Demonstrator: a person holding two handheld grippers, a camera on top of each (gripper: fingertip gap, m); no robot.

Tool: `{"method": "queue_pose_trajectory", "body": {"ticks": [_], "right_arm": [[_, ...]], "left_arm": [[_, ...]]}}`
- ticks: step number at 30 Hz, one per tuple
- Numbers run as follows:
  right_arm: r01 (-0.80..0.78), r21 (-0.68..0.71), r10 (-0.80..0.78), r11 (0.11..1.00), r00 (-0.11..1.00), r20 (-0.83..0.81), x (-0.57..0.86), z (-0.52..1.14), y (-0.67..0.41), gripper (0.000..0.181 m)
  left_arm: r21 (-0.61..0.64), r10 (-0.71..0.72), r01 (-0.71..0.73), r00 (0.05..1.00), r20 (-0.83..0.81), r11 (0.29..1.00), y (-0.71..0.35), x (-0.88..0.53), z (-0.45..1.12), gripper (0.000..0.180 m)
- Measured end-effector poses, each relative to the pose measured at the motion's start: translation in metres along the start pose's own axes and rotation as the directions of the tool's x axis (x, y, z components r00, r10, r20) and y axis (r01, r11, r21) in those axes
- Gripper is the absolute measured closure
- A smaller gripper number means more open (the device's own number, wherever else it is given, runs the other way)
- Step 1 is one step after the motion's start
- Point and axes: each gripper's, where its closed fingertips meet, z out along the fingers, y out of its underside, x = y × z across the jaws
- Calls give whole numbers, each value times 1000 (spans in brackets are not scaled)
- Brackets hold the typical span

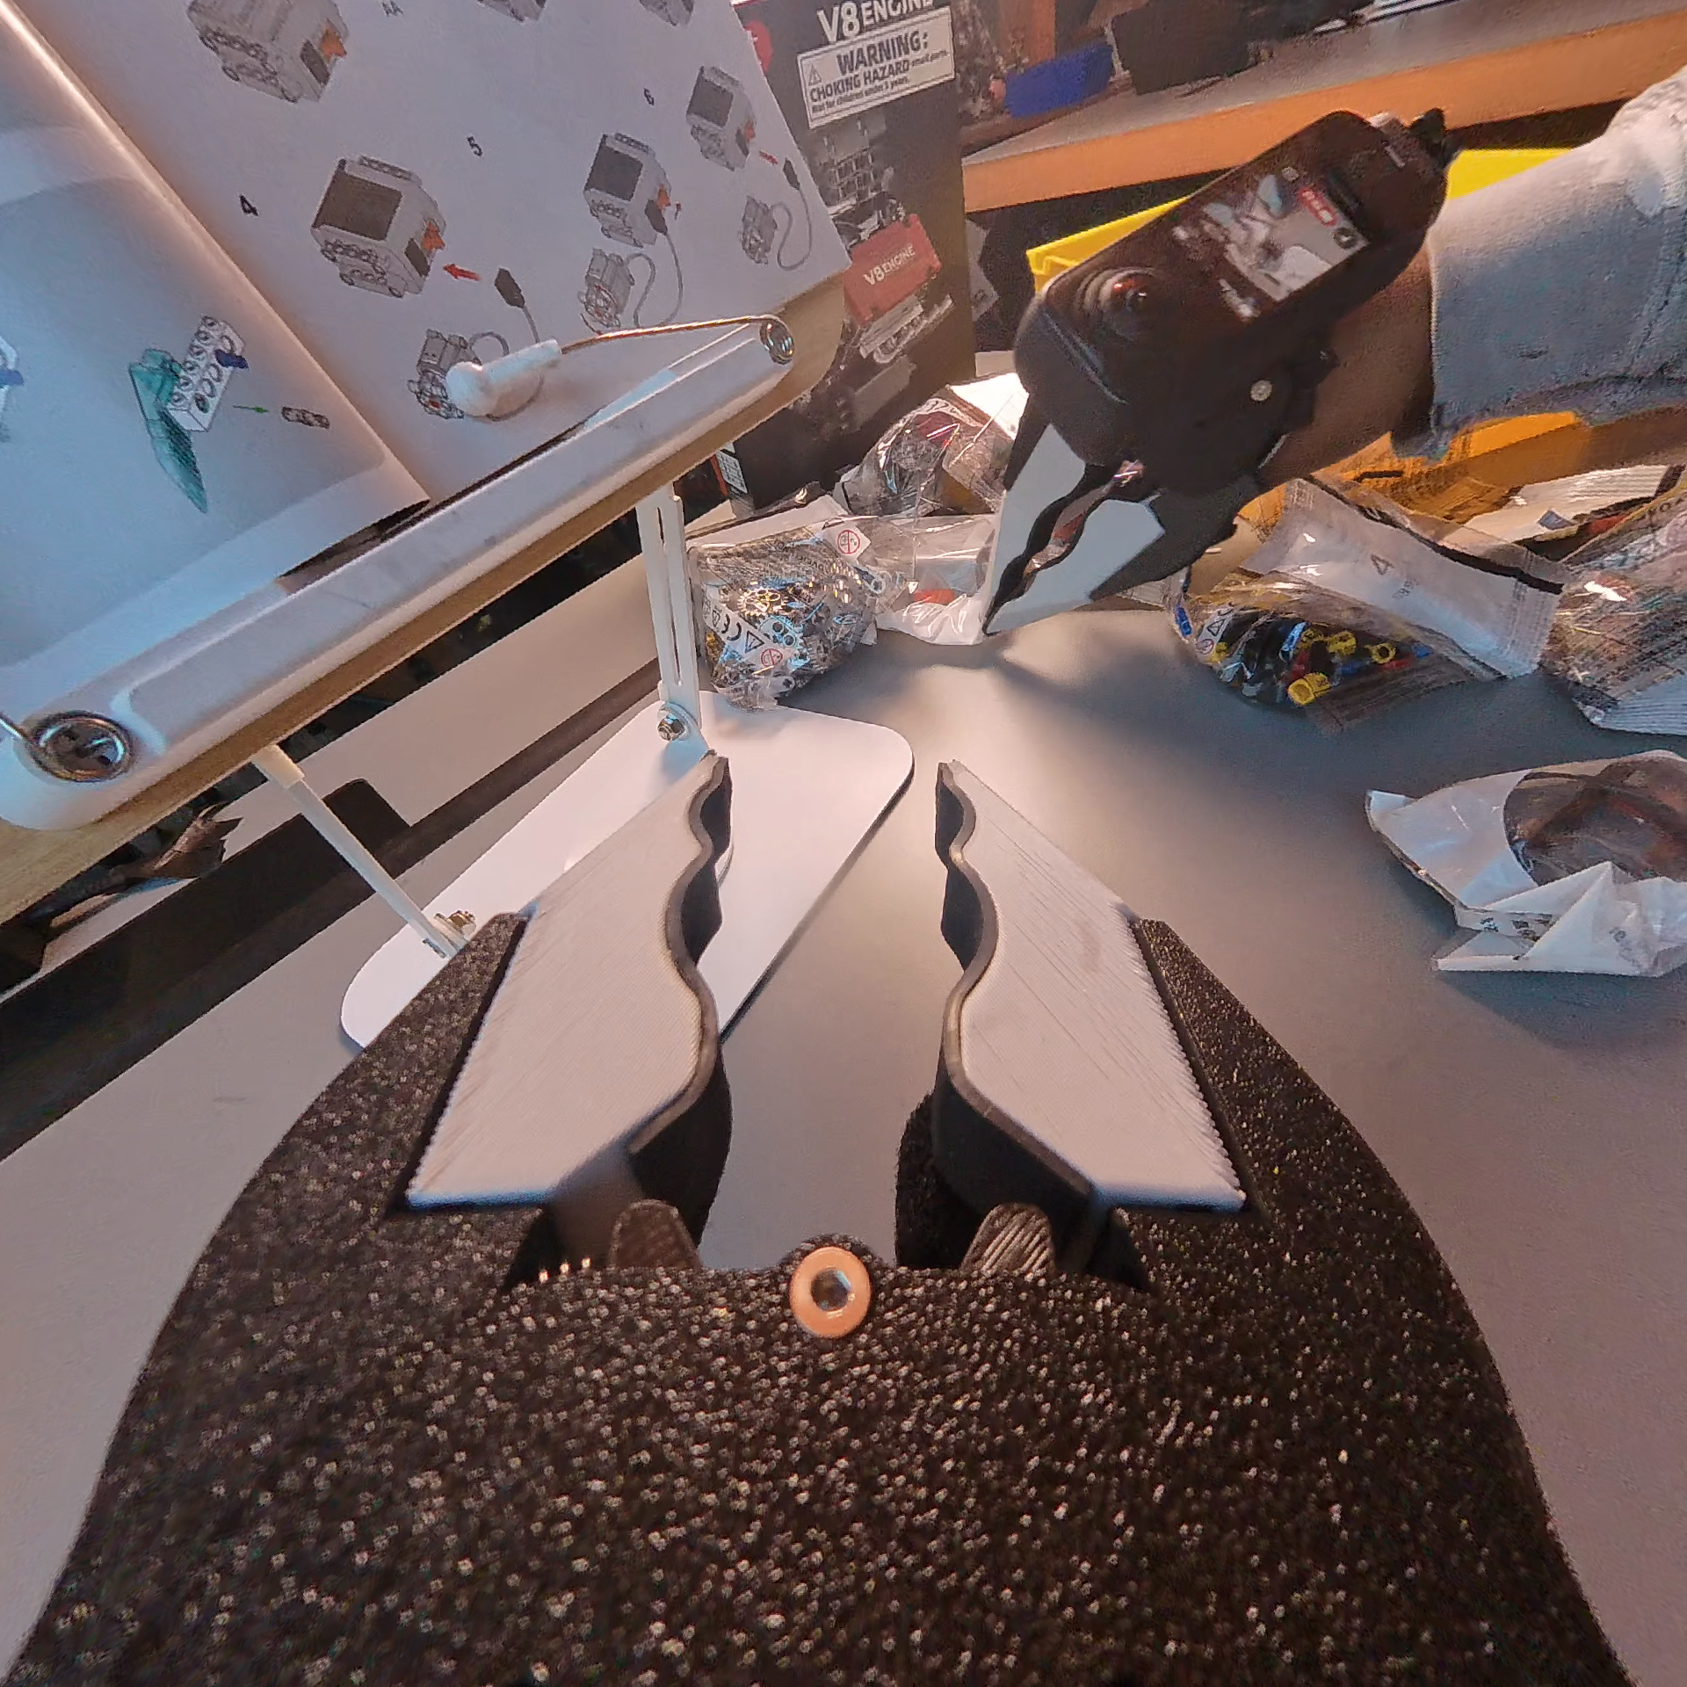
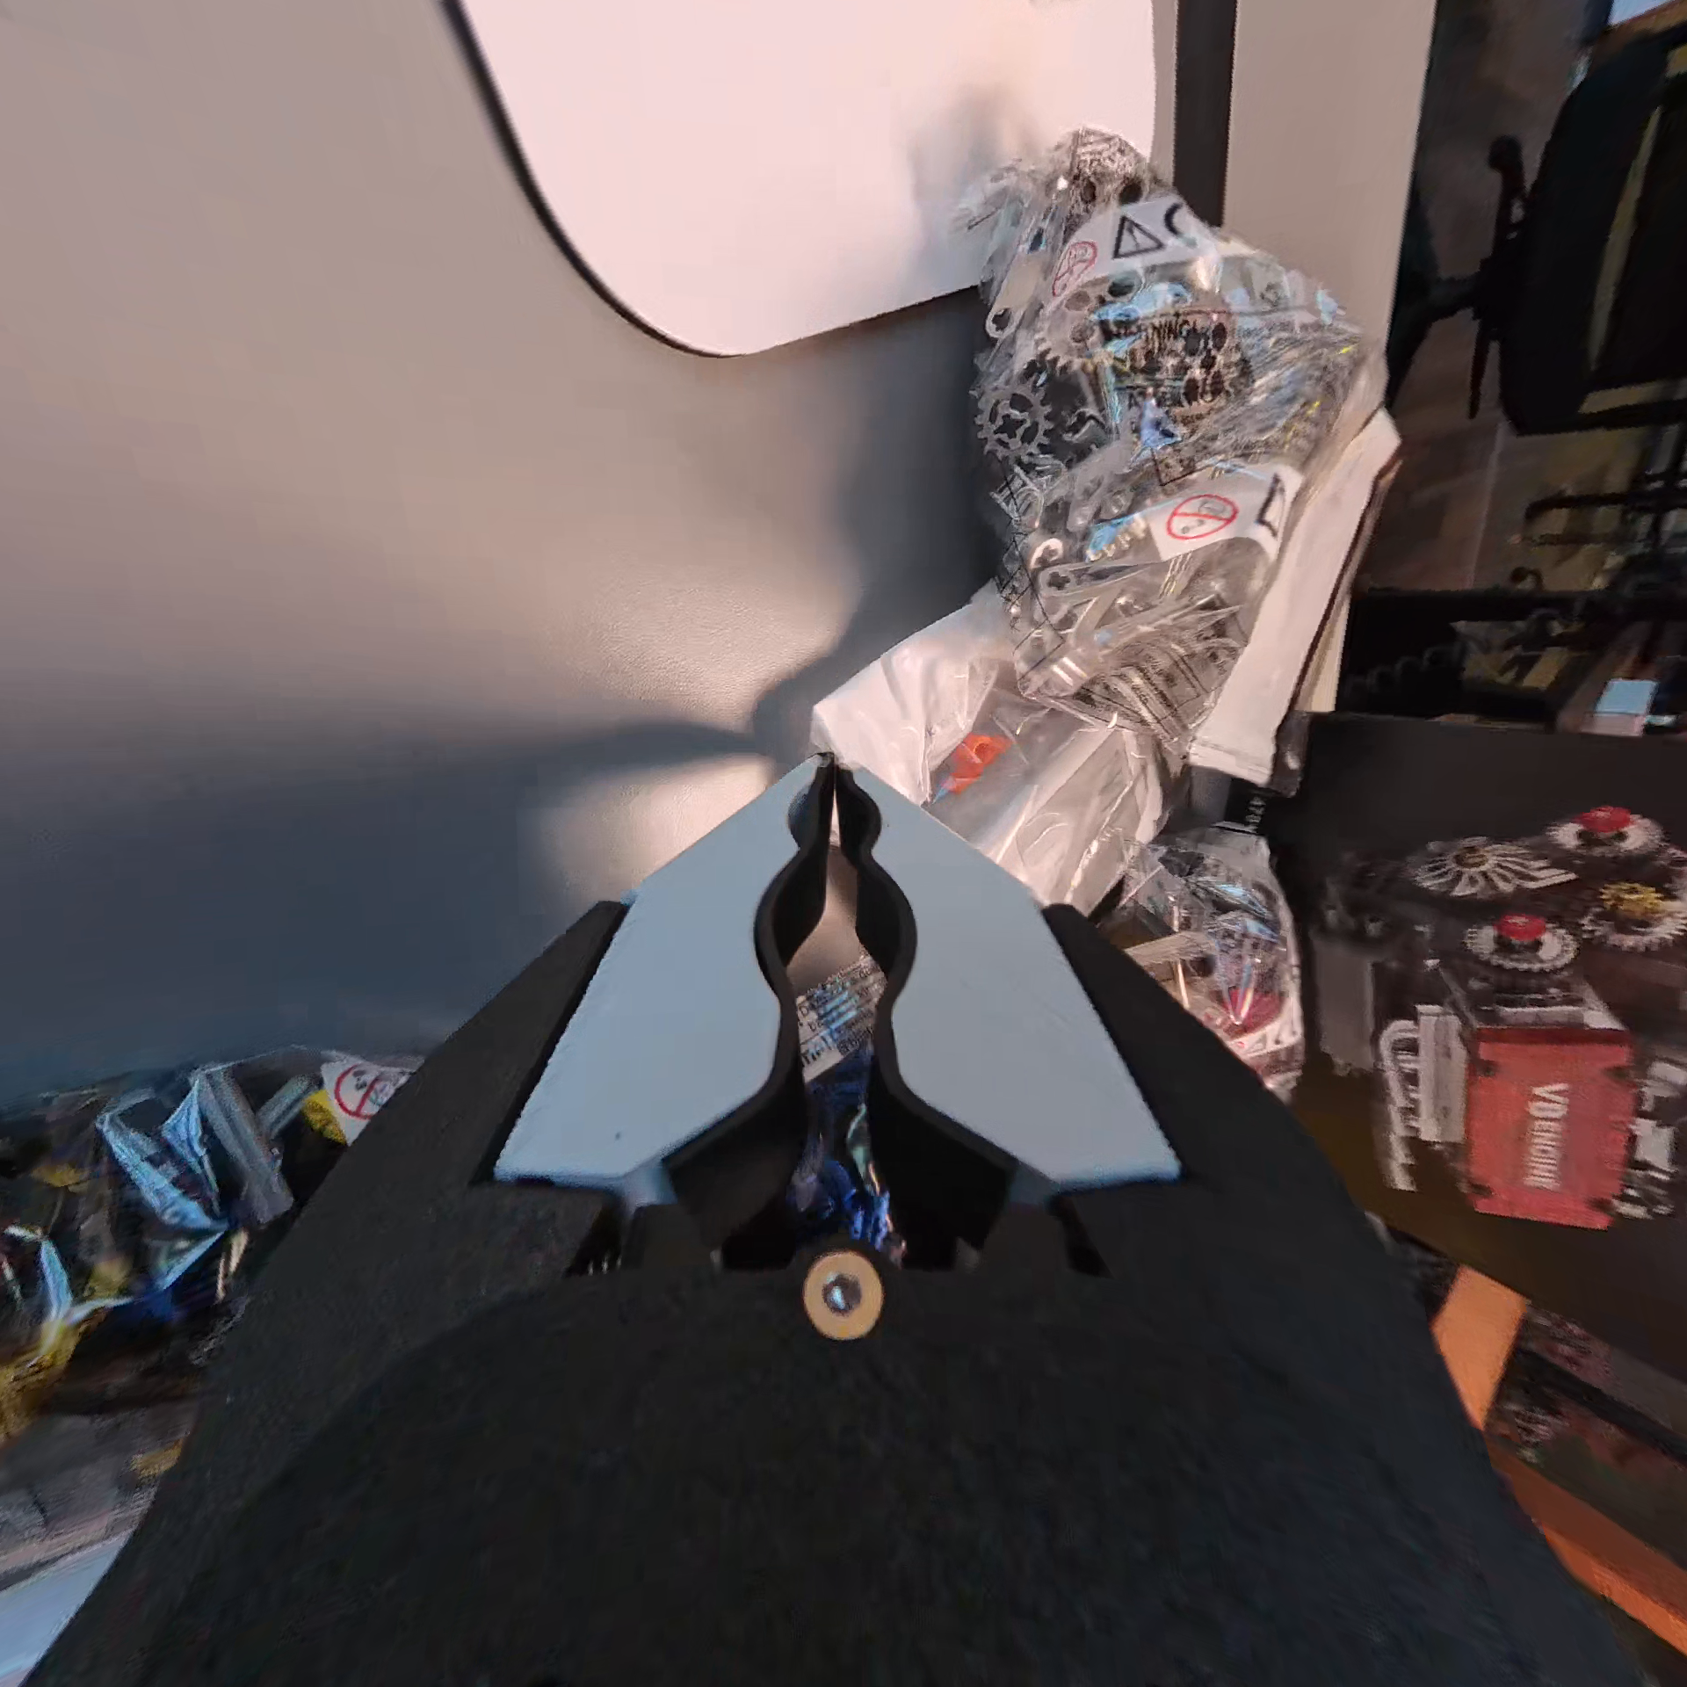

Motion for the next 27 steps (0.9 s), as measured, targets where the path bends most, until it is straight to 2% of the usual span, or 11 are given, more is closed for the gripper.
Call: {"method": "queue_pose_trajectory", "body": {"ticks": [4,9,12,15,18,21,25,26,27], "right_arm": [[1,93,5,996,997,-71,4,-36,-18,181],[-106,300,118,948,993,-24,8,-103,-55,181],[-168,425,166,890,985,43,5,-141,-82,181],[-226,569,178,790,974,139,-7,-172,-116,181],[-273,651,183,708,962,204,-12,-191,-138,181],[-380,692,205,614,923,325,-16,-196,-151,181],[-455,711,207,536,888,412,-23,-186,-159,181],[-460,718,207,522,885,416,-25,-183,-161,181],[-455,729,205,511,888,411,-27,-180,-162,181]], "left_arm": [[9,9,-9,1000,-8,1000,-4,2,-3,137],[12,-43,45,991,-130,999,-4,18,-3,133],[-8,-54,53,982,-182,999,-1,26,-2,124],[-13,-48,47,974,-219,999,-1,31,-3,115],[-23,-113,112,931,-347,993,-3,42,-12,108],[-52,-184,185,826,-533,981,-5,65,-27,122],[-54,-183,180,848,-497,982,0,61,-20,129],[-53,-174,170,864,-472,984,3,56,-18,144],[-58,-155,144,873,-462,988,6,54,-18,150]]}}
